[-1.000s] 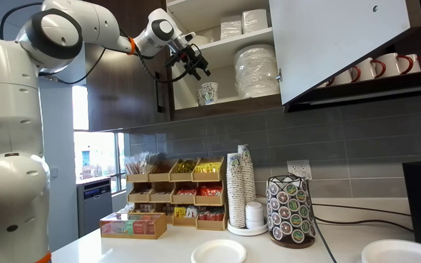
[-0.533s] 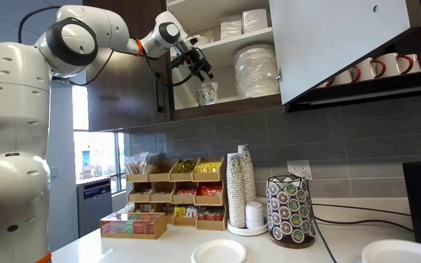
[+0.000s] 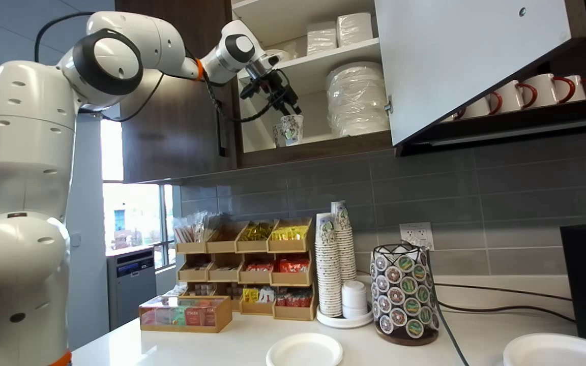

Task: Stack the two cups in the open upper cabinet together

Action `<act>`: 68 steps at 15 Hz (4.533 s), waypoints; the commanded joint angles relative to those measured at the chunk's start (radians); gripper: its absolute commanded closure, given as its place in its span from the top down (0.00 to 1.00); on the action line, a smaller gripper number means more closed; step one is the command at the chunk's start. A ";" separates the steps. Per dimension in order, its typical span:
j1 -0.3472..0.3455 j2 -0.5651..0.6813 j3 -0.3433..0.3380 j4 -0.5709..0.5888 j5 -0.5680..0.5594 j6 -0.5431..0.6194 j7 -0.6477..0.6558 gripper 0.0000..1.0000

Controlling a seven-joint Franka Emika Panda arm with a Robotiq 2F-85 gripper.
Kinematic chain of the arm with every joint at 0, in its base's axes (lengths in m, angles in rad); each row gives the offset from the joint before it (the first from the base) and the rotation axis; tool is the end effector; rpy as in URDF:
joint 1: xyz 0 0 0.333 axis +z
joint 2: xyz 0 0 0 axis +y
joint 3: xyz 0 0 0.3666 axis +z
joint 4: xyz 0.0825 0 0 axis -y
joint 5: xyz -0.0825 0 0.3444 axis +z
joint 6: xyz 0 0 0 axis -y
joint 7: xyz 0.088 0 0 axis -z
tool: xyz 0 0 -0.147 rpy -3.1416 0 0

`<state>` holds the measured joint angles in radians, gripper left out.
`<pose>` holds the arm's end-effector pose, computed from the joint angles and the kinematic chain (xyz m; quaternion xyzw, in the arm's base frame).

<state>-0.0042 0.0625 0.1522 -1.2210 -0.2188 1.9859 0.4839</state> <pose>0.5709 0.0586 0.8175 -0.9215 0.1510 -0.3579 0.0069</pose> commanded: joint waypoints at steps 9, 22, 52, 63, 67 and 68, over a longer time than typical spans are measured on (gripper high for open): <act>-0.015 -0.002 -0.015 0.019 0.000 -0.075 0.043 0.00; -0.008 0.014 -0.011 0.166 0.022 -0.060 0.156 0.01; 0.003 0.047 0.038 0.191 0.249 0.082 0.208 0.01; -0.006 0.035 0.032 0.058 0.262 0.321 0.298 0.01; -0.016 0.036 0.030 0.067 0.282 0.348 0.296 0.01; -0.019 0.035 0.029 0.069 0.286 0.352 0.296 0.01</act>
<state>-0.0112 0.1155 0.1843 -1.1322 0.0300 2.3164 0.7719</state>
